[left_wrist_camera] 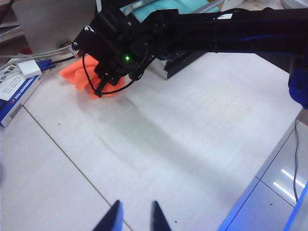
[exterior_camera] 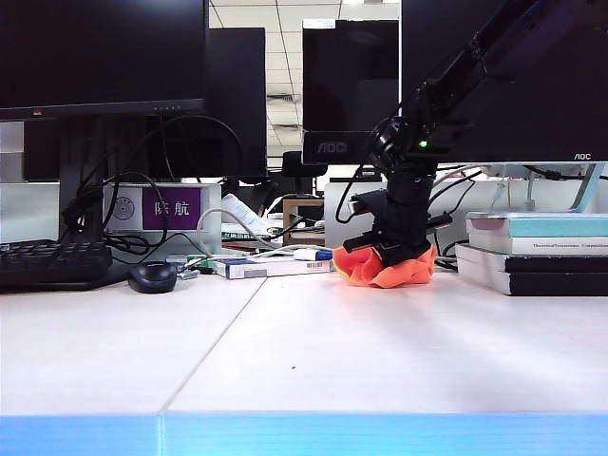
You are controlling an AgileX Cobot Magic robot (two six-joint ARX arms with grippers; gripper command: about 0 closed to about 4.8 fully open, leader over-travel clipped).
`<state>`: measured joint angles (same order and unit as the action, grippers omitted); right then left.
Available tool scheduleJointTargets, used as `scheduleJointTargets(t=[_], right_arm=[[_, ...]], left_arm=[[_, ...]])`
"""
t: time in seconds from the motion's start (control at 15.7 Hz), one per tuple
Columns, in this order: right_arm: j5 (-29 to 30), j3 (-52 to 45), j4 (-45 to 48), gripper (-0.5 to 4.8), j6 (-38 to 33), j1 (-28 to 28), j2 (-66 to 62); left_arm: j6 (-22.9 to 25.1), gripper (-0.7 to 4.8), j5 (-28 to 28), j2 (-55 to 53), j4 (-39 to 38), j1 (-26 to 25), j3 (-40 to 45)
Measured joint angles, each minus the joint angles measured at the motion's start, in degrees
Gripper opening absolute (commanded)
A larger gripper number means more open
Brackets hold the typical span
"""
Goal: Wipe the table from back to front using the rag.
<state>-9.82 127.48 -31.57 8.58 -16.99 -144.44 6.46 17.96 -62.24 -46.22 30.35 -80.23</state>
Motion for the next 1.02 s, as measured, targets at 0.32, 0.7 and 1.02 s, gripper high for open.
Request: scheduleJointTargets(t=[0.32,0.7,1.02], right_arm=[[-0.42,0.59,1.73,-0.06,1.42,0.13,-0.81],[-0.76,2.19,5.29,-0.06,2.32,0.17,-2.82],[-0.94,3.21,6.93,-0.06,2.43,0.2,-4.0]], left_arm=[[-0.02,0.84,0.0,-0.02,-0.07,0.0,0.0],[-0.02,0.84,0.02,-0.04,-0.31,0.0,0.0],[-0.02,0.85,0.0,-0.04,-0.35,0.0,0.0]])
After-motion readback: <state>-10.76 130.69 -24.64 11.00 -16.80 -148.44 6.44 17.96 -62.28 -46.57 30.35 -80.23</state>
